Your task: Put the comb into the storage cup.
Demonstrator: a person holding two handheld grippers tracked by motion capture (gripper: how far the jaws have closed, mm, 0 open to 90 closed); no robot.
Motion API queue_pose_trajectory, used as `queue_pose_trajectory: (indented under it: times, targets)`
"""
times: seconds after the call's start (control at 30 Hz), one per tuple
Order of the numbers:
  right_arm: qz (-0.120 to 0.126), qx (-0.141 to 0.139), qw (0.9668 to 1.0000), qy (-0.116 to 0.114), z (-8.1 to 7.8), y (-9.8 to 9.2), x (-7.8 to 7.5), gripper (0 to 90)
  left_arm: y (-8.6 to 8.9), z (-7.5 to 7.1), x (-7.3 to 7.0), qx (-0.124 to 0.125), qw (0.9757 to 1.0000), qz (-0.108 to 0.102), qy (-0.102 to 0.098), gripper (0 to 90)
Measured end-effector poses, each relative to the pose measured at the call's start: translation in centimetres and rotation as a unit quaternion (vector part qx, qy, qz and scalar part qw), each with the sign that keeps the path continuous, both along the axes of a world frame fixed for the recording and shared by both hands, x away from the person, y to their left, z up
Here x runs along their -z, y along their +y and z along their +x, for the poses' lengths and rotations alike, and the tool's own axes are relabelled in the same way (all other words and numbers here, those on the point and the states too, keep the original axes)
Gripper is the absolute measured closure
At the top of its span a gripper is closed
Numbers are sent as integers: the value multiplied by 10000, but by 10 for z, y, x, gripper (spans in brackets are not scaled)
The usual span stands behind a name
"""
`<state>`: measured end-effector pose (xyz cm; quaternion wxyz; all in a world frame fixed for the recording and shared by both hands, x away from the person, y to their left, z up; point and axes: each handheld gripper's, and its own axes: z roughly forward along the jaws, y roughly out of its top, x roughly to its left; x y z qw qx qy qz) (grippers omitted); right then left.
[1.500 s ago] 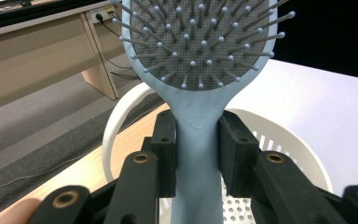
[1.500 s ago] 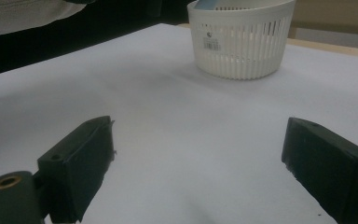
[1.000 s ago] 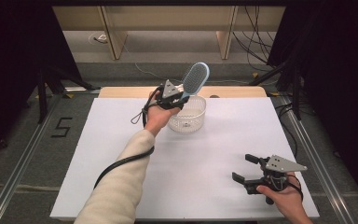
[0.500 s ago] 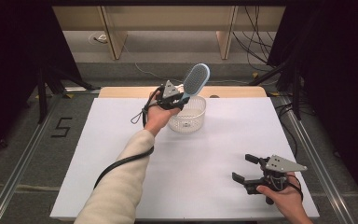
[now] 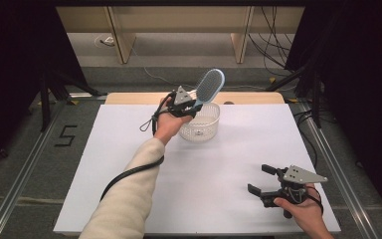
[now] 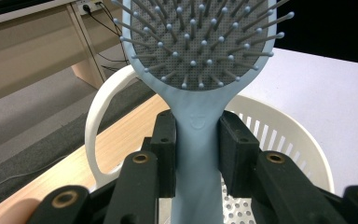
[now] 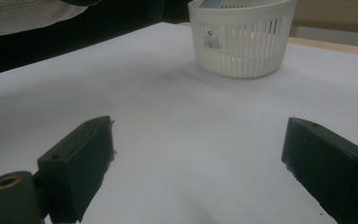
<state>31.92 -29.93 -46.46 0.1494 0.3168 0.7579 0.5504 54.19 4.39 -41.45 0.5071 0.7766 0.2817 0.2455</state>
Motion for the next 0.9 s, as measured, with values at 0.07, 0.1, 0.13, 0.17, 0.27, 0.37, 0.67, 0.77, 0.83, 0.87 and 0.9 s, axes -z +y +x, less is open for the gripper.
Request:
queue_pose_trajectory:
  times: [0.07,0.1,0.13,0.17,0.27,0.37,0.67,0.77,0.83,0.87,0.9]
  targets:
    - [4,8,10000,0,0,0,0,101,0,0,0,-11,10000,11,3,695]
    - [-6,0,10000,-2,0,0,0,101,0,0,0,-5,10000,16,6,694]
    - [8,-1,10000,0,0,0,0,101,0,0,1,0,10000,32,6,694]
    - [2,-4,10000,-5,0,0,0,101,-1,1,1,6,10000,48,3,694]
    - [-5,-2,10000,3,0,0,0,100,-1,1,1,-20,10000,55,8,694]
    - [-3,-2,10000,2,0,0,0,101,-1,2,2,-24,10000,92,6,694]
    - [-2,2,10000,5,0,0,0,101,-3,3,4,-9,9997,225,-10,693]
    - [9,5,10000,-3,0,0,0,101,-4,3,5,-20,9997,261,-7,692]
    - [2,4,10000,-2,0,0,0,101,-5,4,5,-90,9995,302,-8,690]
    - [4,-1,10000,-11,0,0,0,100,-7,4,5,-117,9994,330,25,683]
    - [5,2,10000,-13,0,0,0,100,-7,4,4,-96,9992,385,59,646]
